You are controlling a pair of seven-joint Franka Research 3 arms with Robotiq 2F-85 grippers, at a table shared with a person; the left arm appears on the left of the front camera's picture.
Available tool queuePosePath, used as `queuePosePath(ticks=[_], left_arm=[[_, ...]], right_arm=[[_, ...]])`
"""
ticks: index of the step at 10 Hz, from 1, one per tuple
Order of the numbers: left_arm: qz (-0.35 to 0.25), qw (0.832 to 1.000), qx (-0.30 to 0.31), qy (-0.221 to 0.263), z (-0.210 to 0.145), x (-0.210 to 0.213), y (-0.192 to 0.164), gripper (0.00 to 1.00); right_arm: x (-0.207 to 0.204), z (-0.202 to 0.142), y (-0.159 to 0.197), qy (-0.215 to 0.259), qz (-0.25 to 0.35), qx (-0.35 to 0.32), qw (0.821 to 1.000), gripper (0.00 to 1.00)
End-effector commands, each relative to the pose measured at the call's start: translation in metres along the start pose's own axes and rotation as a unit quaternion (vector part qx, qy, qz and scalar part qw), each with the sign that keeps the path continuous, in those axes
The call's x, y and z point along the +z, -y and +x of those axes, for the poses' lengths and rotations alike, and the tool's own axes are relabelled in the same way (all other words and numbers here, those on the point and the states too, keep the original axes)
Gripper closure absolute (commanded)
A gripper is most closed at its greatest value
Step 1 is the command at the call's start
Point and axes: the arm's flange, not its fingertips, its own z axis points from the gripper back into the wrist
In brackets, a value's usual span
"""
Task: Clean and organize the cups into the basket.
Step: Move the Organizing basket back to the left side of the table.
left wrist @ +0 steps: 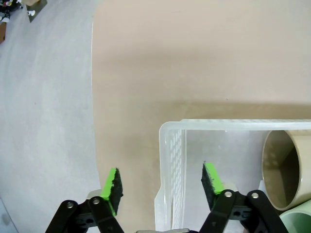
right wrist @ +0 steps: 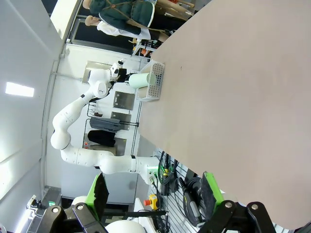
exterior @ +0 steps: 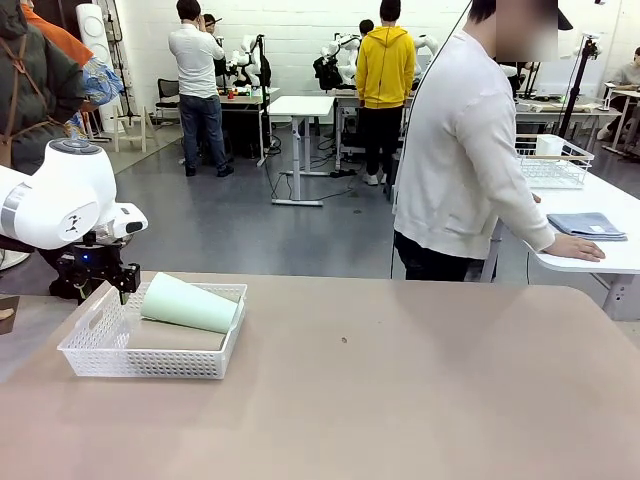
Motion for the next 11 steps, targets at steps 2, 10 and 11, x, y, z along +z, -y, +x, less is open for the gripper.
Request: queuePosePath(ticks=[2,10,11], left_arm=[[0.006,1.000,-0.004,0.006,-0.006,0.001,-0.002,0.00],[-0.044,0.979,0.163,0.118,-0.122,0.161,-0.009,0.00],[-0.059,0.976,0.164,0.132,-0.140,0.177,-0.010,0.00]], right_arm=[[0.000,-0.002,0.000,-0.008,0.001,0.000,1.000,0.00],[0.000,-0.002,0.000,-0.008,0.001,0.000,1.000,0.00],[0.000,-0.002,0.000,-0.008,0.001,0.000,1.000,0.00]])
